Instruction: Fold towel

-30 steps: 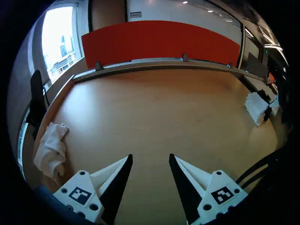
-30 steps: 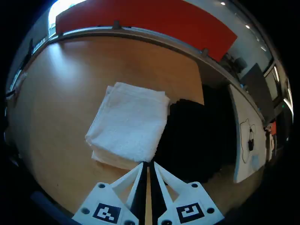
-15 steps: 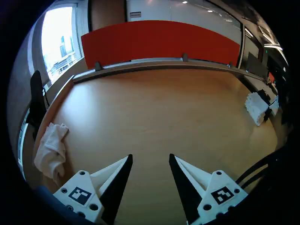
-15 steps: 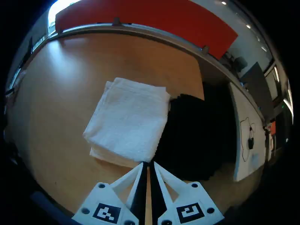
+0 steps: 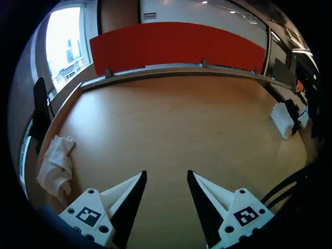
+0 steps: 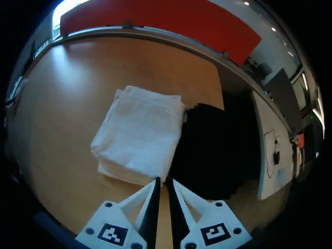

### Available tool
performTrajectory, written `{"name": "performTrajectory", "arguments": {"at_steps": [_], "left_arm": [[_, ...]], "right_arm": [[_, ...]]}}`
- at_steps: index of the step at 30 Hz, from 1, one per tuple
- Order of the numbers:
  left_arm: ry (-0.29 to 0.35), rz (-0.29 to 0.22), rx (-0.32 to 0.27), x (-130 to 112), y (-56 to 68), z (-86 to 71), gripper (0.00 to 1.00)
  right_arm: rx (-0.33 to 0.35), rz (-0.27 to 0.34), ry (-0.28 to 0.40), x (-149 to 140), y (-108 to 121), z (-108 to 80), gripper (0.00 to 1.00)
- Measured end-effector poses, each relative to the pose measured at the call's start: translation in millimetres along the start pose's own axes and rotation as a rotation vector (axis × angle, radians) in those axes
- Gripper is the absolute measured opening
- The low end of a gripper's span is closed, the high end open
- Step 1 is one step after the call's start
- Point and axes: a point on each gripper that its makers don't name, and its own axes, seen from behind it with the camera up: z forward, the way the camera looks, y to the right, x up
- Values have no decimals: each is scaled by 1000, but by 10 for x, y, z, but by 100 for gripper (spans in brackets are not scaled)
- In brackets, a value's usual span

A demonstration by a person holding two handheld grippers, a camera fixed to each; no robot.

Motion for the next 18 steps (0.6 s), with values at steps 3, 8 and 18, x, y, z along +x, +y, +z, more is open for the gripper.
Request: {"name": "performTrajectory", "arguments": {"at_steps": [3, 8, 18], "left_arm": [[3, -1, 0, 14, -9, 1, 71], [9, -3, -1, 40, -5, 3, 71], [14, -1, -4, 35, 0, -31, 71]], "right_arm": [[-2, 11, 8, 9, -3, -22, 59], [7, 27, 26, 43, -48, -45, 89], [12, 23, 40, 96, -134, -58, 95]]}}
